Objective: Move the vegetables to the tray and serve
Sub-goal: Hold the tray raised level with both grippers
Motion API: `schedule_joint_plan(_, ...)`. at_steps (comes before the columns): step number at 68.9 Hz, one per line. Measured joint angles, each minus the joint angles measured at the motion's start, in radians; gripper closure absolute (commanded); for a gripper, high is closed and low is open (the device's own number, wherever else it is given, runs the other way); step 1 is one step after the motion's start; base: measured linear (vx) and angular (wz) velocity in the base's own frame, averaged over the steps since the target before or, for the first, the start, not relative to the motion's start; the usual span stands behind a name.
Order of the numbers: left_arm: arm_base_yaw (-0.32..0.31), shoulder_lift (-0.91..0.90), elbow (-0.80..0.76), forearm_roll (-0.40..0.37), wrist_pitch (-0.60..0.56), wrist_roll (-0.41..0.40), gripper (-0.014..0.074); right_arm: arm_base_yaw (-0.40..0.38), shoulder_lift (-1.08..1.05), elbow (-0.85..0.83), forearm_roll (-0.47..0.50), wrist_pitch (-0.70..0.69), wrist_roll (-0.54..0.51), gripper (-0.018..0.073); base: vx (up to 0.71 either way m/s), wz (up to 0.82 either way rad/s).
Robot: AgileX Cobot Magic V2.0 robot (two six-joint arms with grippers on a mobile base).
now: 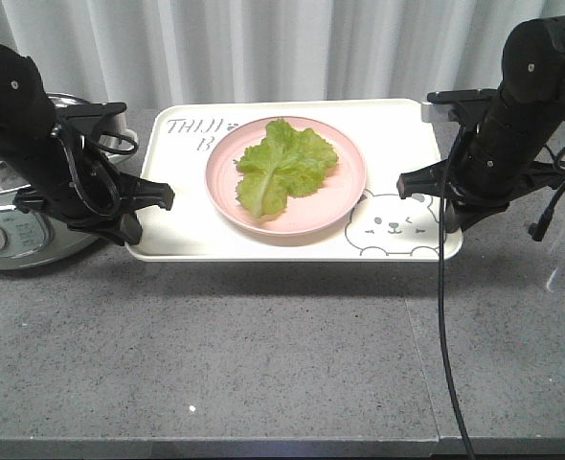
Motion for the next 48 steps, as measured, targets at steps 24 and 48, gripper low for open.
schedule_joint_plan(24, 0.0, 0.0, 0.0, 0.0, 0.001, 0.0, 0.0603, 0.0, 0.0, 0.0, 0.0, 0.001, 0.0, 0.0568, 0.0, 0.0)
schedule_joint_plan(48, 0.0, 0.0, 0.0, 0.0, 0.004, 0.0, 0.0603, 0.0, 0.0, 0.0, 0.001, 0.001, 0.0, 0.0568, 0.0, -0.05)
